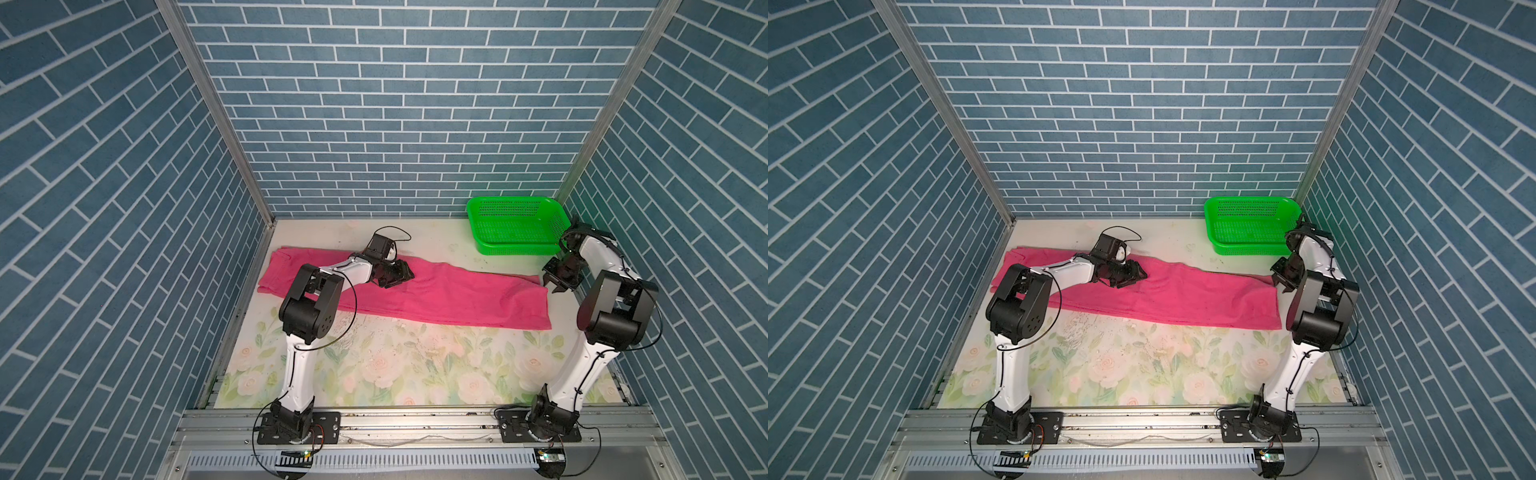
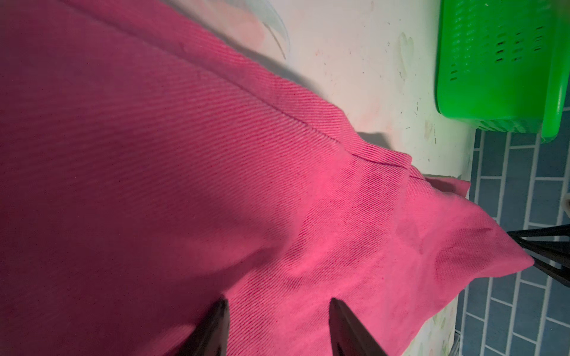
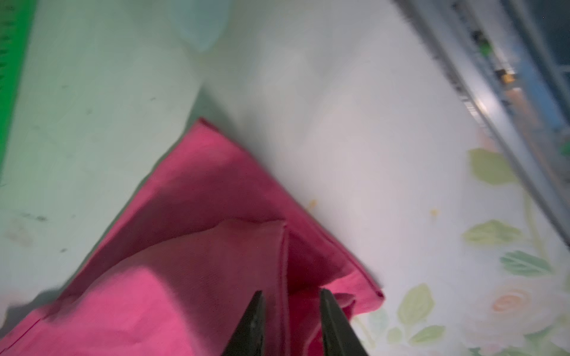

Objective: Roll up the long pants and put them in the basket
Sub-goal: Fold the long pant at the center of the board.

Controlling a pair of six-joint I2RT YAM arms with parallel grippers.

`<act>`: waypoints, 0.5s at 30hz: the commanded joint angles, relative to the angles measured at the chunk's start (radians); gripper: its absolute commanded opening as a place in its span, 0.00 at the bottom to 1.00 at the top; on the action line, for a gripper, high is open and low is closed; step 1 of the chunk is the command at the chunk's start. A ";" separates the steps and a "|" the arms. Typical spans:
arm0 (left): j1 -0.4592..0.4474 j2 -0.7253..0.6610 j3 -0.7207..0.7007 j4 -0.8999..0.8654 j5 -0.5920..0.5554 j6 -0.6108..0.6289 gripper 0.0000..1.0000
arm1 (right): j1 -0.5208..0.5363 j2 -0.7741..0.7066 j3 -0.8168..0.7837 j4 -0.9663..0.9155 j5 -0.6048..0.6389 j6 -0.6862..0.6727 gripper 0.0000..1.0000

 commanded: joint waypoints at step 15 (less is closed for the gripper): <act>0.020 -0.018 -0.051 -0.030 0.007 0.022 0.57 | -0.145 -0.395 -0.582 0.288 -0.485 -0.008 0.42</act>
